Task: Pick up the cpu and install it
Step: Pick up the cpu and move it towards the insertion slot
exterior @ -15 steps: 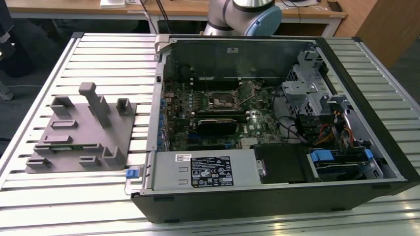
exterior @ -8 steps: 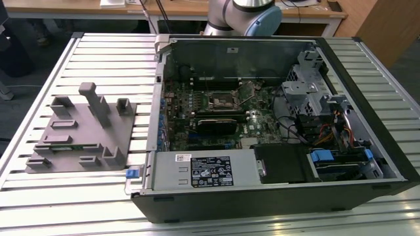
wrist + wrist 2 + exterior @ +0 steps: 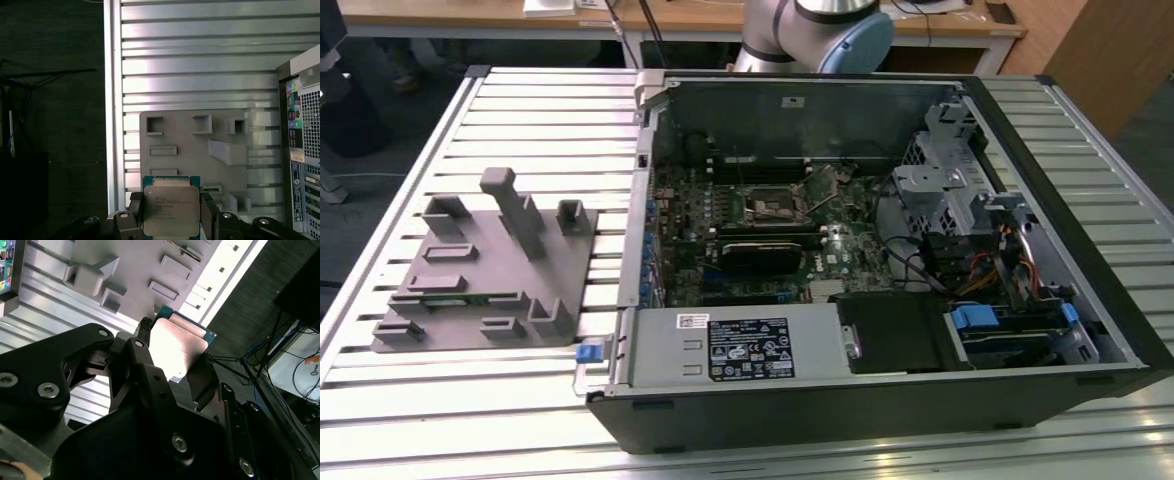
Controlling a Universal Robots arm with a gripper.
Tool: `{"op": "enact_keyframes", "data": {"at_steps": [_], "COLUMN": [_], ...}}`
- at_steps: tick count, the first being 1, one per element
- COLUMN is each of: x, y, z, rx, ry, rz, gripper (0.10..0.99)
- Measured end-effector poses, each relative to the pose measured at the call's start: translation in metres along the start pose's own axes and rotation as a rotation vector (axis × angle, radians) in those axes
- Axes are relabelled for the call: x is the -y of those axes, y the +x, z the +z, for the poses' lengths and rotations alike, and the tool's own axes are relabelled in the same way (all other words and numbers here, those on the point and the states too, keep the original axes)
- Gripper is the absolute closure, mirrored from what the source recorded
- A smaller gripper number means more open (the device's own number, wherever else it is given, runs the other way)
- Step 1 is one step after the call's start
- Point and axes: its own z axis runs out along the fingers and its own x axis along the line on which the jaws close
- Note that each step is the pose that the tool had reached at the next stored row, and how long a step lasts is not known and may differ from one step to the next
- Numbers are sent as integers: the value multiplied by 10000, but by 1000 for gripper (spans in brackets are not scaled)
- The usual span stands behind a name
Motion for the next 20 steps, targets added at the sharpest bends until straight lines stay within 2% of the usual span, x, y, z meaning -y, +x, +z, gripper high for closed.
{"op": "enact_keyframes", "data": {"at_steps": [8,20], "x": [-5,-6], "y": [-101,-139], "z": [2,4], "rx": [1,0], "ry": [-8,-7], "rz": [-1,-1], "gripper": [545,545]}}
